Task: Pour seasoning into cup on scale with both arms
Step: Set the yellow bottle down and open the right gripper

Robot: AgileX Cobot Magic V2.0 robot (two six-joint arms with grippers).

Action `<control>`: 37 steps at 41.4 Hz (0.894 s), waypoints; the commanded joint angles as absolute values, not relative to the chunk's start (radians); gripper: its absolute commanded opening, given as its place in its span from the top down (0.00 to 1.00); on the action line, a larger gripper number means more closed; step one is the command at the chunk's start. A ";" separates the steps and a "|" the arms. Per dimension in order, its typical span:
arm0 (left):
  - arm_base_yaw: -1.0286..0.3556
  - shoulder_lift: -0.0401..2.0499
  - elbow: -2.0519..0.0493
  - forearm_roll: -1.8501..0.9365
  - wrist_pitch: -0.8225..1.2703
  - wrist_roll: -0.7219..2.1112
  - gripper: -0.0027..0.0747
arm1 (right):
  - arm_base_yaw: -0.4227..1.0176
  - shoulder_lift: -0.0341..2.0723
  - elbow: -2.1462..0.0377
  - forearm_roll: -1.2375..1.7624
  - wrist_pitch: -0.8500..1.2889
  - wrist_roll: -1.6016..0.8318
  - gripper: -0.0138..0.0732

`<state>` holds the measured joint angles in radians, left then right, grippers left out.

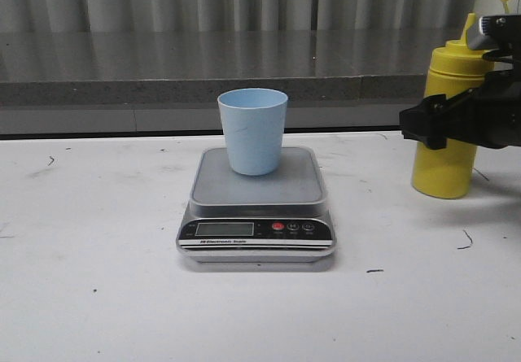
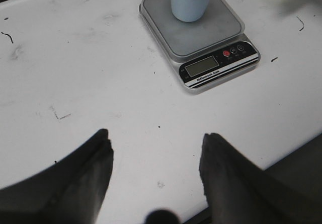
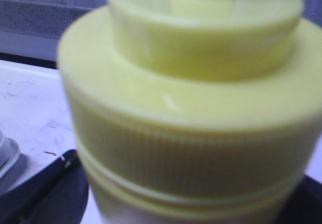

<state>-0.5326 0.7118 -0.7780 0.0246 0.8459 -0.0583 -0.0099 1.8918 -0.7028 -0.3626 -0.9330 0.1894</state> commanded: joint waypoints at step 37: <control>-0.539 0.708 -0.803 0.023 0.782 -0.062 0.46 | 0.215 1.073 -0.567 -0.342 0.414 0.460 0.10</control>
<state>-0.5326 0.7118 -0.7780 0.0246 0.8459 -0.0583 0.1636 1.1605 -0.5118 -0.3690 0.2577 0.4650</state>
